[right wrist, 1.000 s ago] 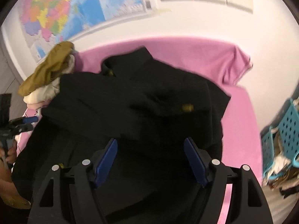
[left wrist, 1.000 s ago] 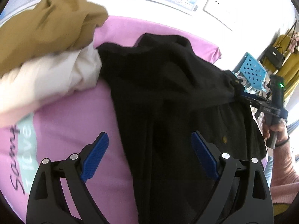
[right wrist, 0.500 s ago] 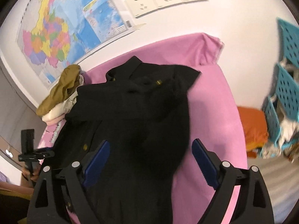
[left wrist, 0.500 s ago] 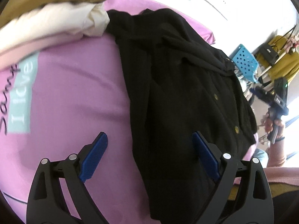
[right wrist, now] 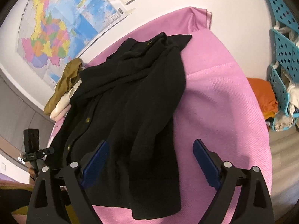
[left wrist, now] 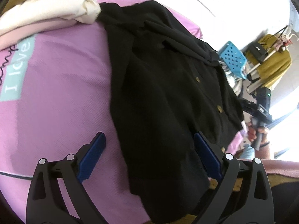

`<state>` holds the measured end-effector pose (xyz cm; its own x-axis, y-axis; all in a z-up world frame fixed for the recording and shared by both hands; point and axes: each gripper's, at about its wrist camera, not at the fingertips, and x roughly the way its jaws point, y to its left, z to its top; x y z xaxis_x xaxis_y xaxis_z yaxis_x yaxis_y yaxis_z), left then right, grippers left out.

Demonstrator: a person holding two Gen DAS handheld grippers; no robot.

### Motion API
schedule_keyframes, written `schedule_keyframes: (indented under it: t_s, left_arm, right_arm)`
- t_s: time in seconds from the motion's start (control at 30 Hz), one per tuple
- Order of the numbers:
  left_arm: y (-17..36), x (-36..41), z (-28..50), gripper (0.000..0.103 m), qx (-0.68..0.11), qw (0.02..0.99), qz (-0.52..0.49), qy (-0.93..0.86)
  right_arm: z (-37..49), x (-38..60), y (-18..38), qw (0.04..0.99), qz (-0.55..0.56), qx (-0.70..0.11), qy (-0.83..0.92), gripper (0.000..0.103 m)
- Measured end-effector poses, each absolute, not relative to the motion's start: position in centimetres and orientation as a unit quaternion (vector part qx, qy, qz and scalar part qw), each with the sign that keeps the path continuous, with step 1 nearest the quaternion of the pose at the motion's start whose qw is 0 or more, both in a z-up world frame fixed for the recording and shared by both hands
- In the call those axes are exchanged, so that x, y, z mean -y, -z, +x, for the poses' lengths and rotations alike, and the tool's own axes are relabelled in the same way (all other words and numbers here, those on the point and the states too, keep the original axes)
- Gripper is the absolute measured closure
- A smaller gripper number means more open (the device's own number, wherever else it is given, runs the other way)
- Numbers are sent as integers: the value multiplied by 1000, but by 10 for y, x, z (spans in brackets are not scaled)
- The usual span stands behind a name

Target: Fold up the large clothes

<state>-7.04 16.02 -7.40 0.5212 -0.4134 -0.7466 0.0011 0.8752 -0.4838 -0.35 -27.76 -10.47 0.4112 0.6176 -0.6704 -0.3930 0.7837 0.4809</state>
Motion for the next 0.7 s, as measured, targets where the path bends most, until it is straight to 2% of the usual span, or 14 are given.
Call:
schedule_keyframes:
  t_s: [0.33, 0.43, 0.53, 0.57, 0.63, 0.67, 0.7]
  left_arm:
    - [77, -146, -78, 6, -473, 825, -251, 182]
    - [79, -150, -78, 6, -465, 822, -274, 185]
    - [79, -149, -80, 6, -456, 825, -283, 176]
    - [79, -149, -81, 6, -454, 827, -283, 173]
    - [78, -149, -82, 6, -450, 831, -282, 165]
    - [77, -147, -82, 6, -448, 833, -281, 158]
    - [76, -146, -81, 14, -447, 838, -279, 142]
  right_arm:
    - [0, 270, 106, 842, 113, -432, -304, 13]
    - [1, 266, 107, 840, 106, -430, -313, 9]
    - [-2, 253, 108, 827, 94, -431, -348, 13]
    - [-4, 248, 108, 830, 82, -430, -345, 16]
    - [-6, 246, 108, 837, 66, -428, -336, 37]
    - [-5, 249, 109, 833, 76, -432, -337, 62]
    - [-4, 253, 110, 820, 107, -437, -353, 76]
